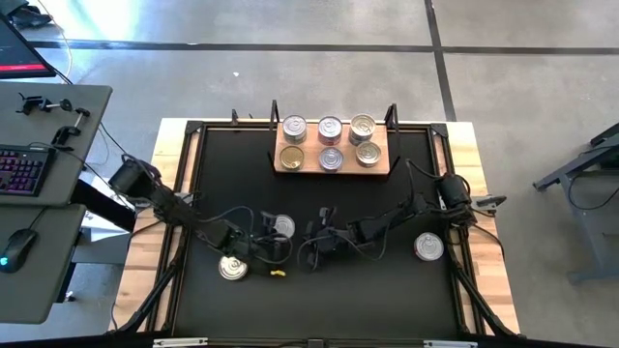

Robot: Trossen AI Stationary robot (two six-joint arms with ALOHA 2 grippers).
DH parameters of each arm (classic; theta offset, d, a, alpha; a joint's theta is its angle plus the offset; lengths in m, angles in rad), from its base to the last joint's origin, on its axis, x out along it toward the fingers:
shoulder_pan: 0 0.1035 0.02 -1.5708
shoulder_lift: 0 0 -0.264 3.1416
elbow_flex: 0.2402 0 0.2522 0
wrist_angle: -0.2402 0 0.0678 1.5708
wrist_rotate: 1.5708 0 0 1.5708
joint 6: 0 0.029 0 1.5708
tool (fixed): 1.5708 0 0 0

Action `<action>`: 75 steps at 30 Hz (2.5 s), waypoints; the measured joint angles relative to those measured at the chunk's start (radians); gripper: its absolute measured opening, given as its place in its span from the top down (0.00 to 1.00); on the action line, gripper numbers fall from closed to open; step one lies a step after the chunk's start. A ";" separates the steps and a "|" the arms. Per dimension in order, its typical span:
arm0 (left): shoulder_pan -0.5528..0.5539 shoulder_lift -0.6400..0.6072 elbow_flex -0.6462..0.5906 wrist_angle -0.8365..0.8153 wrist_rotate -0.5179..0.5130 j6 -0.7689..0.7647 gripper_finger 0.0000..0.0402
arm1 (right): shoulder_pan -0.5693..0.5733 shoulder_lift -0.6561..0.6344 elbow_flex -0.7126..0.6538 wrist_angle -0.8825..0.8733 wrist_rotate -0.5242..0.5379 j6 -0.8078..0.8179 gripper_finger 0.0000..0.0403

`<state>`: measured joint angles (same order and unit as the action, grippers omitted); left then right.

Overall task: Stack canned seafood by type on shelf
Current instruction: Stack the green tuna can on top of the green tuna can on the shelf

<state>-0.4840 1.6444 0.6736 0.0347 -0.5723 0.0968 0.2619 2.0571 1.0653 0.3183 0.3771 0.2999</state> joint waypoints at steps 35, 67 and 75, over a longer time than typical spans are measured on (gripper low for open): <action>0.171 0.008 0.122 0.091 0.198 -0.279 1.00 | 0.045 -0.161 0.000 -0.242 0.101 -0.929 0.33; 0.141 -0.068 0.150 0.003 0.133 0.184 0.57 | 0.017 -0.041 0.001 -0.152 0.122 -0.568 0.72; 0.143 0.002 0.149 0.007 0.087 0.172 0.47 | 0.017 -0.041 0.001 -0.149 0.119 -0.551 0.72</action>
<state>-0.3408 1.6463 0.8227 0.0422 -0.4853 0.2686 0.2787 2.0163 1.0664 0.1696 0.4962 -0.2511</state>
